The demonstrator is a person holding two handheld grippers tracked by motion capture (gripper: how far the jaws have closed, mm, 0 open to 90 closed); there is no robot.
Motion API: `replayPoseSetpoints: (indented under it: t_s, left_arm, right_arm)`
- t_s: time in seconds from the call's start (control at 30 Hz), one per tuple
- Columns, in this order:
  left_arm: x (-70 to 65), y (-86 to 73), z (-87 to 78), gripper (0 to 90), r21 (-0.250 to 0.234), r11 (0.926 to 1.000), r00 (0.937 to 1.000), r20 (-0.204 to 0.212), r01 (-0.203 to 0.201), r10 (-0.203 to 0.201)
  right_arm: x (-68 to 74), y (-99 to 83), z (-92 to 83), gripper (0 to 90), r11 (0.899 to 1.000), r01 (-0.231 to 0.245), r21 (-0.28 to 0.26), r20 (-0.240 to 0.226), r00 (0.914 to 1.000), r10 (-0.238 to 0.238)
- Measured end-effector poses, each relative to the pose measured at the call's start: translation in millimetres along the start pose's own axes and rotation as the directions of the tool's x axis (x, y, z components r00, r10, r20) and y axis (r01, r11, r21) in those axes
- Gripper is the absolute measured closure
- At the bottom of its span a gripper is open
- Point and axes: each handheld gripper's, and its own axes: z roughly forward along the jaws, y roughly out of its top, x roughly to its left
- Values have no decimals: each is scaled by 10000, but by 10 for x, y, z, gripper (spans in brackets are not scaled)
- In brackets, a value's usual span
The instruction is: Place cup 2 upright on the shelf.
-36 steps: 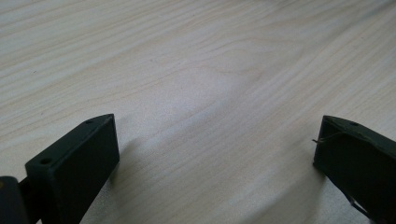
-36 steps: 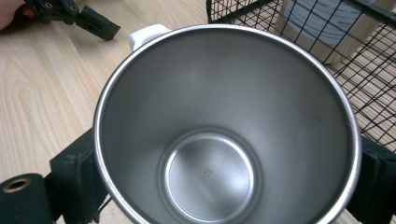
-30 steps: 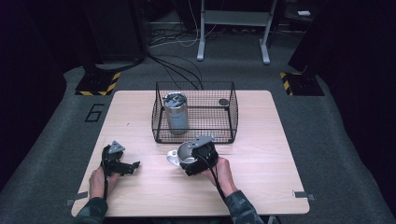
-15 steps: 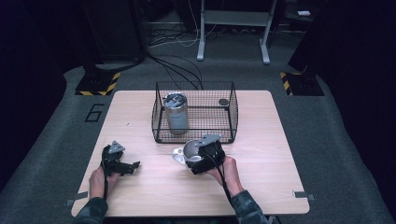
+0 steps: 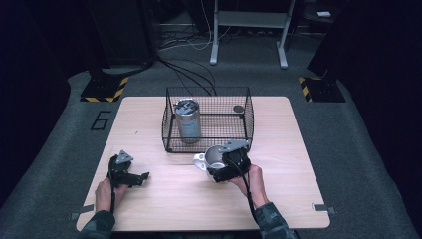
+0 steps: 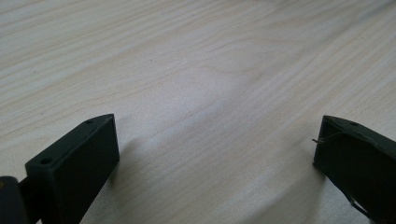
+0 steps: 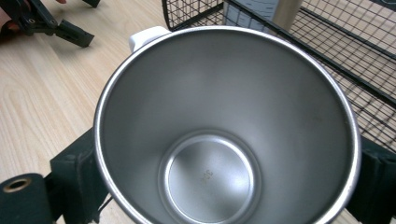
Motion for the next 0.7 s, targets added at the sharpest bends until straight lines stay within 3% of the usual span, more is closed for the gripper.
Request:
replayPoseSetpoints:
  t_s: [0.7]
  left_arm:
    - [-1, 1, -1, 0, 11, 10000, 10000, 11, 8, -8]
  right_arm:
    - [-280, -64, -329, 71, 9984, -560, -119, 610, 9965, 567]
